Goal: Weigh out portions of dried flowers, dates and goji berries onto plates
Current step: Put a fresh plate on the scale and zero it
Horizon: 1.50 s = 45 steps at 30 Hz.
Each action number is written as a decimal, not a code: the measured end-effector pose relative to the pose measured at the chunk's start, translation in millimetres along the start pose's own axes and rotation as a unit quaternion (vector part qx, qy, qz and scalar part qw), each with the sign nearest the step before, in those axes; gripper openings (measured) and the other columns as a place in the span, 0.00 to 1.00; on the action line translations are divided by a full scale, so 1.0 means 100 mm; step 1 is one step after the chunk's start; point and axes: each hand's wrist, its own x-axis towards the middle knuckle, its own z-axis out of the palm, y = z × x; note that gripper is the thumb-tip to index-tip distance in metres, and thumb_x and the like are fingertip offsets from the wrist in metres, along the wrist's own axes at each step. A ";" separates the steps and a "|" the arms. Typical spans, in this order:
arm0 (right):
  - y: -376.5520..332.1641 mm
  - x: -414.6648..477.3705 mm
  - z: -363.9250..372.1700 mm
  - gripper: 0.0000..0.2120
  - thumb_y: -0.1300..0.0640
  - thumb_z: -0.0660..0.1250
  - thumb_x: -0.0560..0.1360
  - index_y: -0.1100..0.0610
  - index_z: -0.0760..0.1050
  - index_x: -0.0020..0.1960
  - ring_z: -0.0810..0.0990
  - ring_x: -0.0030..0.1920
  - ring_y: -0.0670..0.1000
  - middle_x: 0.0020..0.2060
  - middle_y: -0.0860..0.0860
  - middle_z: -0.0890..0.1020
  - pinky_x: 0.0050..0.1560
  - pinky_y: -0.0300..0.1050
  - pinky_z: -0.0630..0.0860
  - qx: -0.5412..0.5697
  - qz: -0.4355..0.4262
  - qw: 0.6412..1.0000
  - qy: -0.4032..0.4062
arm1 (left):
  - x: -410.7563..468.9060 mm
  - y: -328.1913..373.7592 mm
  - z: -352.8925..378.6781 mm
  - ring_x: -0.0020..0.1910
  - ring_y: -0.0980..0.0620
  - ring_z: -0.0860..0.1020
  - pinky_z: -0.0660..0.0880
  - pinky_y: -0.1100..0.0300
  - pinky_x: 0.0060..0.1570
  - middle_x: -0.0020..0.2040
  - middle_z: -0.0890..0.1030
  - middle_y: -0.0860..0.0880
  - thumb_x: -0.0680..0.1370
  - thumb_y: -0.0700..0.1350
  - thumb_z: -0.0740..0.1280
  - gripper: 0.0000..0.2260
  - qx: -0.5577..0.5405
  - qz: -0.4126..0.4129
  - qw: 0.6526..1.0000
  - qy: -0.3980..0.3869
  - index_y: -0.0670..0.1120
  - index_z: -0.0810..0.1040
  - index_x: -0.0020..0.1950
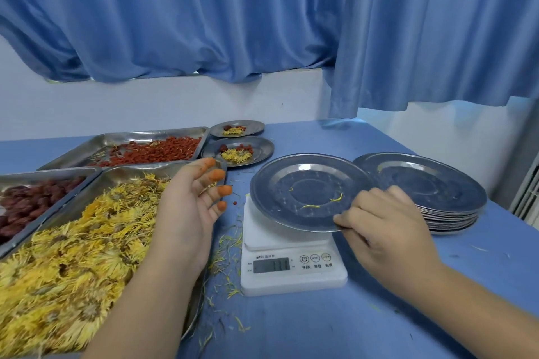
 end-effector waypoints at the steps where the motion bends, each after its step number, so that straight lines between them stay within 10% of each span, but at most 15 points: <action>1: 0.00 -0.01 0.02 0.07 0.68 0.70 0.67 0.58 0.79 0.34 0.71 0.28 0.55 0.28 0.51 0.74 0.33 0.48 0.66 0.001 0.001 1.000 0.000 | 0.00 0.00 0.00 0.30 0.55 0.77 0.70 0.60 0.35 0.35 0.80 0.52 0.79 0.45 0.60 0.07 0.002 -0.003 1.000 -0.004 0.48 0.78 0.48; 12: -0.06 -0.03 0.12 0.11 0.72 0.74 0.60 0.57 0.80 0.34 0.74 0.27 0.55 0.28 0.50 0.77 0.31 0.47 0.69 -0.007 -0.009 0.999 -0.030 | 0.00 0.00 0.04 0.30 0.54 0.77 0.71 0.62 0.32 0.34 0.81 0.52 0.79 0.45 0.62 0.07 0.022 -0.021 0.999 -0.025 0.46 0.78 0.51; 23: -0.08 0.01 -0.09 0.08 0.52 0.67 0.73 0.54 0.81 0.47 0.79 0.38 0.50 0.40 0.46 0.80 0.40 0.46 0.74 0.115 0.043 0.981 -0.152 | -0.01 0.00 0.04 0.30 0.54 0.76 0.71 0.62 0.31 0.35 0.80 0.52 0.79 0.45 0.61 0.07 0.032 -0.023 0.999 -0.025 0.46 0.78 0.51; 33: 0.16 0.01 -0.23 0.17 0.38 0.59 0.74 0.48 0.77 0.37 0.74 0.32 0.46 0.28 0.45 0.76 0.35 0.45 0.73 0.181 0.092 0.930 -0.308 | -0.01 0.00 0.04 0.31 0.54 0.76 0.71 0.62 0.33 0.36 0.79 0.51 0.79 0.44 0.61 0.07 0.046 -0.019 0.998 -0.028 0.46 0.78 0.51; 45: 0.05 0.00 -0.22 0.15 0.34 0.60 0.71 0.40 0.77 0.51 0.75 0.33 0.44 0.31 0.42 0.77 0.33 0.39 0.72 0.219 0.095 0.883 -0.404 | -0.02 -0.01 0.04 0.30 0.54 0.76 0.70 0.62 0.33 0.35 0.80 0.52 0.79 0.44 0.61 0.07 0.050 -0.015 0.998 -0.026 0.47 0.79 0.49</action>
